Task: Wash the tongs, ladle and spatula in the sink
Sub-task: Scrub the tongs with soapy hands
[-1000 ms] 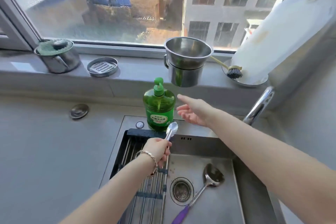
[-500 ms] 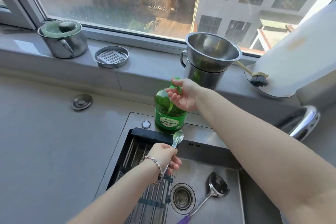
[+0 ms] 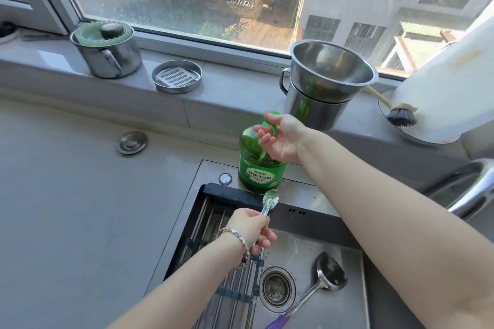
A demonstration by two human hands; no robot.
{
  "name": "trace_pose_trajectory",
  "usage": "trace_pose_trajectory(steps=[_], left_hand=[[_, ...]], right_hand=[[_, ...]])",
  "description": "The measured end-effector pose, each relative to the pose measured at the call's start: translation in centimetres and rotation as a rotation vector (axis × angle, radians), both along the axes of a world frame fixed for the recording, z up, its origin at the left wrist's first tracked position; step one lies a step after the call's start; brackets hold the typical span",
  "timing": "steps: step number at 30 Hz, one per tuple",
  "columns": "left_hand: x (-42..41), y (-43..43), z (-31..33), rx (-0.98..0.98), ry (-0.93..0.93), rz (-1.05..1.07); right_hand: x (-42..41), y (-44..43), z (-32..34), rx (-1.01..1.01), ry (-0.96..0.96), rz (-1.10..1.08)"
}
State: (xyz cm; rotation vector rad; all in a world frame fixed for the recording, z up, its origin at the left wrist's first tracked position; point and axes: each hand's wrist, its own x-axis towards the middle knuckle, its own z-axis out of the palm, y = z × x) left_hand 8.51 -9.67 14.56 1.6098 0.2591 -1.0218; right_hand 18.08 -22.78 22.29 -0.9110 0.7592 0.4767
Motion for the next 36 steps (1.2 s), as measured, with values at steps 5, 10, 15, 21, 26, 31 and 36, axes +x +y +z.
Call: trace_pose_trajectory(steps=[5, 10, 15, 21, 26, 31, 36], left_hand=[[-0.5, 0.2, 1.3, -0.001, -0.017, 0.004], [-1.5, 0.6, 3.1, -0.022, -0.103, -0.053], [-3.5, 0.6, 4.2, 0.061, -0.328, -0.203], [-6.3, 0.0, 4.3, 0.138, -0.491, -0.316], [-8.1, -0.8, 4.6, 0.138, -0.550, -0.348], [-9.7, -1.4, 4.7, 0.154, -0.614, -0.369], [-10.7, -1.7, 4.7, 0.165, -0.640, -0.386]], right_hand=[[-1.0, -0.3, 0.0, 0.039, 0.005, 0.005], [-5.6, -0.5, 0.2, -0.015, -0.123, -0.123], [-15.6, 0.3, -2.8, -0.947, -0.626, 0.255], [-21.4, -2.7, -6.5, -1.565, -0.819, 0.783], [-23.8, -2.3, -6.5, -1.676, -0.943, 0.881], [-26.0, -2.6, -6.1, -1.641, -0.927, 0.864], [-26.7, -3.8, -5.8, -1.681, -0.846, 0.719]])
